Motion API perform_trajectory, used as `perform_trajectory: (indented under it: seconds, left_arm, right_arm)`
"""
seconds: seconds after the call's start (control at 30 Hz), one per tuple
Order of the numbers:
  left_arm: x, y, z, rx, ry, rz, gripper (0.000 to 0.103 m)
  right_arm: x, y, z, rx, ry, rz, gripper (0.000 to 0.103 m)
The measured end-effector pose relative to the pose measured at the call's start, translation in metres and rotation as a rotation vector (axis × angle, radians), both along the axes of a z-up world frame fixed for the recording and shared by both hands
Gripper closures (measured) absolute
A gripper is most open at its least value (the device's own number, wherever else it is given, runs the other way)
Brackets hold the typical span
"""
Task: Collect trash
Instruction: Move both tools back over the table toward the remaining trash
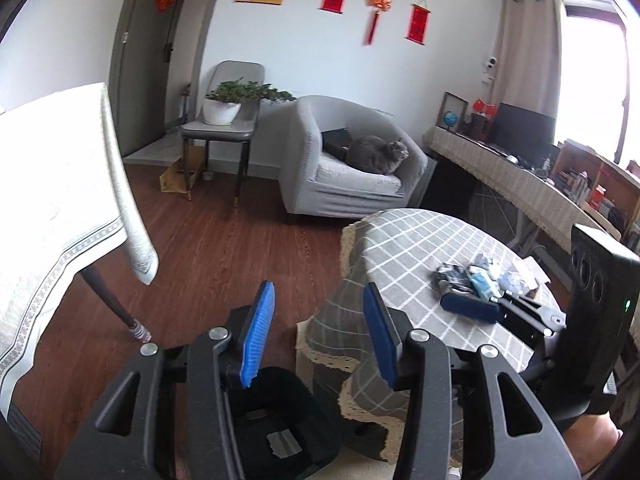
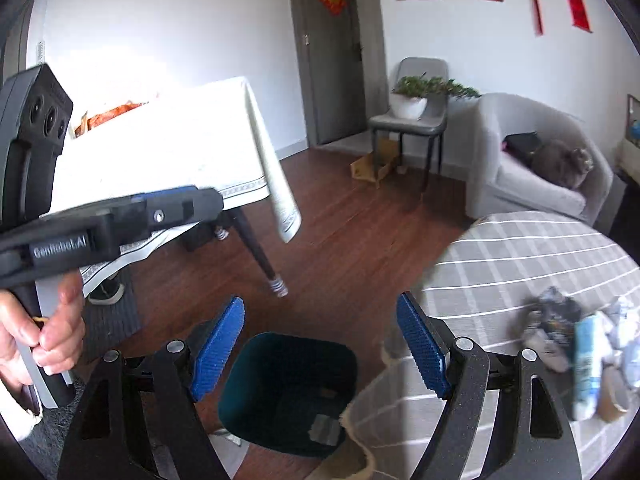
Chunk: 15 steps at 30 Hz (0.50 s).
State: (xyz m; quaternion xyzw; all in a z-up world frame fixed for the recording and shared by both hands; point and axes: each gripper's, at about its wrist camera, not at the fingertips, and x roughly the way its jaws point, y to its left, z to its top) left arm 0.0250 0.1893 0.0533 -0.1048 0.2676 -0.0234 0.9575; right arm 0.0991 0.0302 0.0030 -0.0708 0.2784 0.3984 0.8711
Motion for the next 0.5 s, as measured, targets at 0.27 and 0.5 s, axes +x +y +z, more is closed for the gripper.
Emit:
perform_trajectory:
  seconds: [0.27, 0.5]
  left_arm:
    - [0.022, -0.062, 0.005, -0.032, 0.014, -0.101, 0.041]
    - [0.051, -0.131, -0.009, -0.035, 0.057, -0.21, 0.036]
  right_arm:
    - [0.021, -0.094, 0.022, 0.061, -0.01, -0.206, 0.024]
    - [0.027, -0.18, 0.018, 0.081, -0.006, -0.359, 0.026]
